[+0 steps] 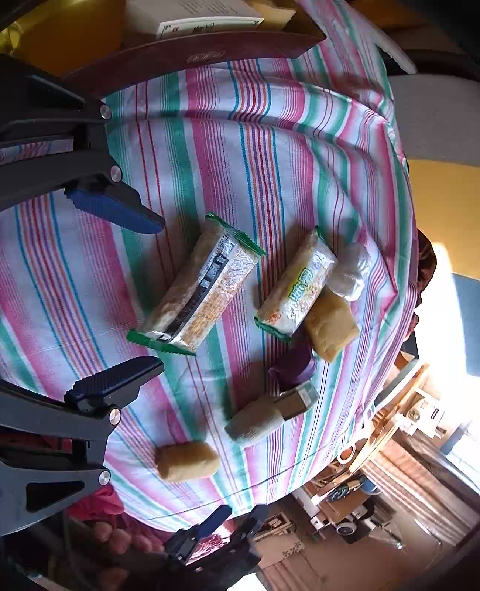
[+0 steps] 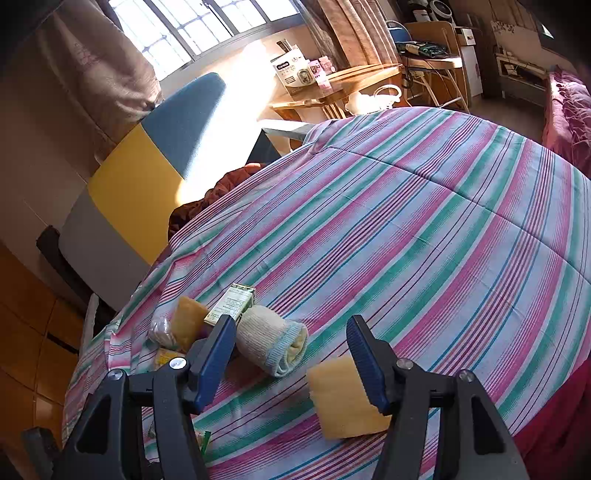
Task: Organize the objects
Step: 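Move both tools back to the items and grasp the cracker packet with the left tool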
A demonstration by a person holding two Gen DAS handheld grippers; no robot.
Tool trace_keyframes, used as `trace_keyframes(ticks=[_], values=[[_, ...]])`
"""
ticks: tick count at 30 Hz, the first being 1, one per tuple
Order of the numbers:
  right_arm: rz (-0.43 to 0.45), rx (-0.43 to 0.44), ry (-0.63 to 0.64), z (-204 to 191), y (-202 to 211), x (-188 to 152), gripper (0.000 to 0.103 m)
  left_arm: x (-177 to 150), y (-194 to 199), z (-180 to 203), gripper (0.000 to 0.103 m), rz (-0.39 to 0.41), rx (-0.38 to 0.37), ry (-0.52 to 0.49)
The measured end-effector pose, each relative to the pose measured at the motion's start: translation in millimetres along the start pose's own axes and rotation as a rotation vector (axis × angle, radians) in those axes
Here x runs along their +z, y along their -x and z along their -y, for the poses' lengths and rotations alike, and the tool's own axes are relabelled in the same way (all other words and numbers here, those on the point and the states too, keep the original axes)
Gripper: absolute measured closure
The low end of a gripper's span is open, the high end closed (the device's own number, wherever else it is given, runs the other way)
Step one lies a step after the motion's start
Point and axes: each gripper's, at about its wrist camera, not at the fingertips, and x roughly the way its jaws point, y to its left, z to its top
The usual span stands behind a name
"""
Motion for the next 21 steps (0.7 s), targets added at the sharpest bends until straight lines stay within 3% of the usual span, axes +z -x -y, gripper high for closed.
trace_keyframes(ticks=[5, 9, 12, 15, 18, 21], values=[[-0.01, 0.022, -0.044, 6.3, -0.4, 0.8, 0.04, 20.6, -22.3, 0.4, 0.03, -0.014, 0.026, 0.079], [-0.012, 0.031, -0.053, 6.6, -0.8, 1.5, 0.04, 36.1, -37.9, 6.4, 0.028, -0.009, 0.065, 0.084], [-0.017, 0.034, -0.053, 6.7, -2.4, 1.4, 0.039, 43.8, -51.2, 13.1, 0.03, -0.013, 0.094, 0.062], [-0.016, 0.034, -0.071, 13.2, -3.1, 4.2, 0.039, 39.0, -57.2, 20.6, 0.03, -0.002, 0.127, -0.028], [-0.001, 0.021, -0.125, 25.9, -0.8, 7.8, 0.039, 23.9, -55.6, 25.6, 0.039, 0.037, 0.171, -0.151], [-0.021, -0.019, -0.159, 35.6, -4.3, 8.6, 0.04, 10.4, -50.4, 22.1, 0.056, 0.079, 0.195, -0.212]])
